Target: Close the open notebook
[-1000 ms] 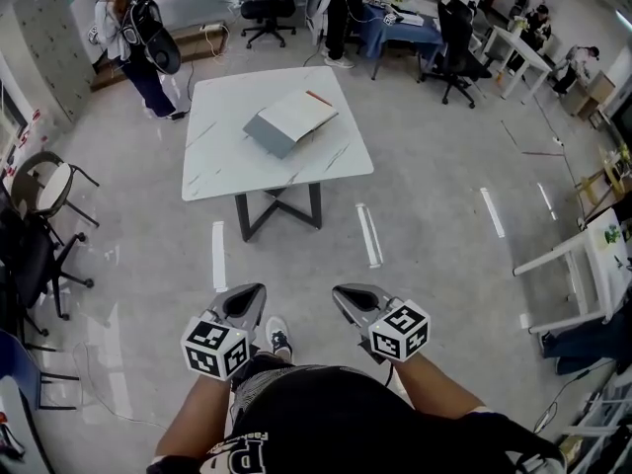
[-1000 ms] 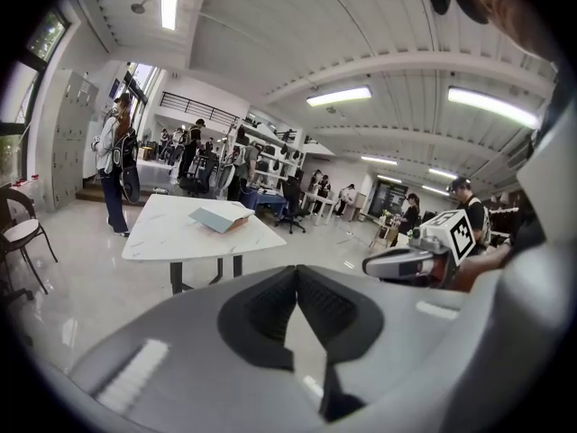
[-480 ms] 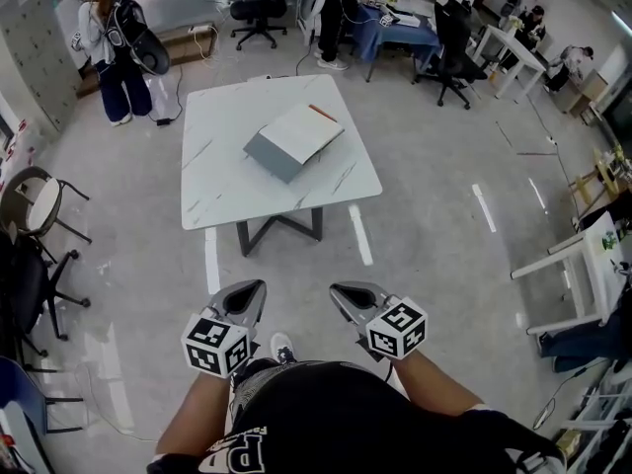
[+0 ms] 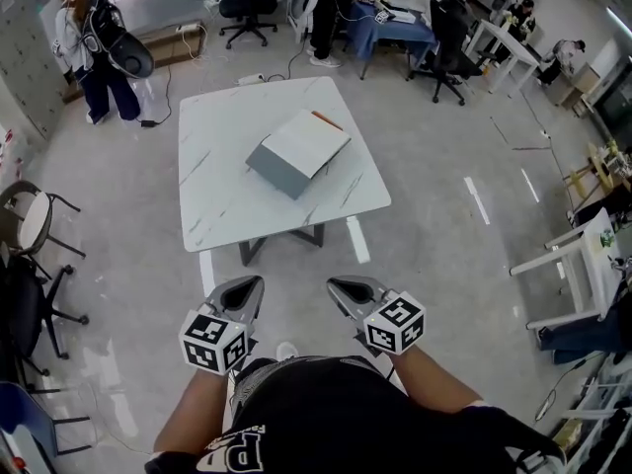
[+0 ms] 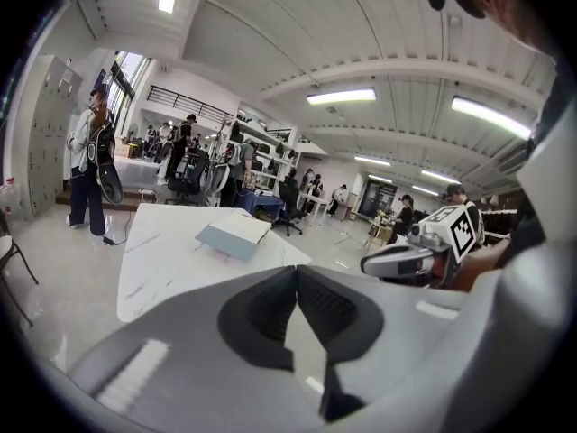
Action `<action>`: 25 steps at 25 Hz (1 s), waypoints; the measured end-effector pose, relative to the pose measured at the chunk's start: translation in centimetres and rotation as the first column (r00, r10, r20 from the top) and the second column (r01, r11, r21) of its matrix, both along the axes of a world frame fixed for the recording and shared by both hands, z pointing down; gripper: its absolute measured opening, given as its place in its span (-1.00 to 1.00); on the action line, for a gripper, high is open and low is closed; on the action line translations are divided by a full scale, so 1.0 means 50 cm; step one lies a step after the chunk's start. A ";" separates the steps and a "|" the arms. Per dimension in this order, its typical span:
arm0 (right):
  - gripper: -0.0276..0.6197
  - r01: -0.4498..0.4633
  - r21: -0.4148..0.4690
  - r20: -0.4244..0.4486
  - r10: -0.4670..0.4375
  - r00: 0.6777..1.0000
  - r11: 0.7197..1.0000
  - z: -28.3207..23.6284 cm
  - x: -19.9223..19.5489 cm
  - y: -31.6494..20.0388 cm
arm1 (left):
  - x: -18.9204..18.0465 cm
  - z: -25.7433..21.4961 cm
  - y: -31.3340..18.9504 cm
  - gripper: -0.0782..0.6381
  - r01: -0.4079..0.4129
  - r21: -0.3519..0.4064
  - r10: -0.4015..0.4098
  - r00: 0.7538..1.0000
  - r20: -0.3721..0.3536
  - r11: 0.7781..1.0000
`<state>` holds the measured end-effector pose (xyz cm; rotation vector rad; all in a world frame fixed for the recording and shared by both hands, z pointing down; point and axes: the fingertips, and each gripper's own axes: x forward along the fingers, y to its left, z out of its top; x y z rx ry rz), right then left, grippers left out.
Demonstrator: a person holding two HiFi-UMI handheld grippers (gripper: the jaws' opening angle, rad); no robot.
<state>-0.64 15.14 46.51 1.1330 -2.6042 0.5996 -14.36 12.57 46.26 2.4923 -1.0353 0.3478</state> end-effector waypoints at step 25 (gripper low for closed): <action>-0.91 0.047 -0.003 -0.063 -0.048 0.997 0.999 0.027 -0.040 -0.140 | -0.020 0.058 -0.105 -0.62 -0.012 -0.065 0.013 1.000 0.016 0.998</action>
